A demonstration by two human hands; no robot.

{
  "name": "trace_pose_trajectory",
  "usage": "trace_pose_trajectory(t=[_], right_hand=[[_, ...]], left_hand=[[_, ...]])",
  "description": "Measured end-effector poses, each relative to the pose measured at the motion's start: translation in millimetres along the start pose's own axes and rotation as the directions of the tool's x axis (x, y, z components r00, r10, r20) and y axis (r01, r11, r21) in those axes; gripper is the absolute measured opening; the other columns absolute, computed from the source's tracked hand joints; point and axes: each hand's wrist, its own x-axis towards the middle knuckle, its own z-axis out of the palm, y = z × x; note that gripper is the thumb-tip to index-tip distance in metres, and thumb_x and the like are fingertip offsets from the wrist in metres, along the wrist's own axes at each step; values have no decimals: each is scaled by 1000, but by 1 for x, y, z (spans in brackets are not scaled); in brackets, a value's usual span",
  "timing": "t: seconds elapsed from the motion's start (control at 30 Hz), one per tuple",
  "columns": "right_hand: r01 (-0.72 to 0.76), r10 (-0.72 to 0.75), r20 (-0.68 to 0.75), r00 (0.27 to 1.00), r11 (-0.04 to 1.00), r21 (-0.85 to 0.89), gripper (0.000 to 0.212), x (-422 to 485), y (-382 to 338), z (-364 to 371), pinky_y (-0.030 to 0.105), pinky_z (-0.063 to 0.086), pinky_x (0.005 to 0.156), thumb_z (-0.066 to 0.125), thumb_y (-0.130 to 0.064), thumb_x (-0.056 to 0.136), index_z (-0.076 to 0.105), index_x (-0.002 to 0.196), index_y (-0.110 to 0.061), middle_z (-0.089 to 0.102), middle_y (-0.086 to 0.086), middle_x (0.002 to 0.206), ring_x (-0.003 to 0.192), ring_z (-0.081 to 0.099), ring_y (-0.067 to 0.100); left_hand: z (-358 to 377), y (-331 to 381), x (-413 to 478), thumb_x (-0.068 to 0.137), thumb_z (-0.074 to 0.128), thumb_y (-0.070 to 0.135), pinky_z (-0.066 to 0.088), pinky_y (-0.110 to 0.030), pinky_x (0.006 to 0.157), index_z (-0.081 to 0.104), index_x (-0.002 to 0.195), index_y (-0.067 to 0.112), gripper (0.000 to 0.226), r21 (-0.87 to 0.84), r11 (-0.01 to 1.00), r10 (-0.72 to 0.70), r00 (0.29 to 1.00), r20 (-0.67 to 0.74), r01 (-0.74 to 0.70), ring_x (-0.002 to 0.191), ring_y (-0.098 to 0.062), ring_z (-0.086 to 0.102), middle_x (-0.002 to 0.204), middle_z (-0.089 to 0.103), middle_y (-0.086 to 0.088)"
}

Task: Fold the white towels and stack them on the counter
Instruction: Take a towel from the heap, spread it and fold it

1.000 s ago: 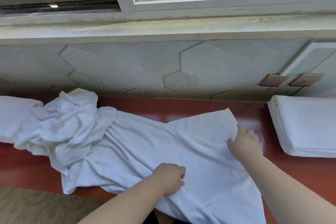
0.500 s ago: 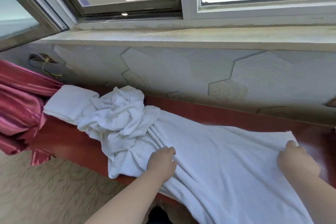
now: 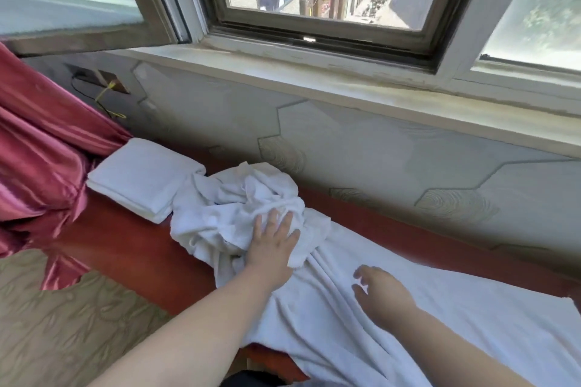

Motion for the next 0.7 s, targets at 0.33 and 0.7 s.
trace_pose_trajectory(t=[0.33,0.7], right_hand=[[-107,163,201,966,958,-265,44,86,-110,42,34,46,80,49,-27,96,41,138,-25,59,4,123,109,62,27],[-382,528,191,828,779,-498,45,85,-119,26,27,47,87,51,-20,90,56,133,-30,64,-12,125,117,64,16]], left_hand=[[17,-86,29,89,70,22,47,-44,91,39,135,27,56,-223,974,15,999,-47,-26,132,-37,35,164,3,-12],[21,-224,34,82,75,21,53,-44,78,58,128,19,49,-465,841,-368,922,-118,276,114,-34,47,145,34,-15]])
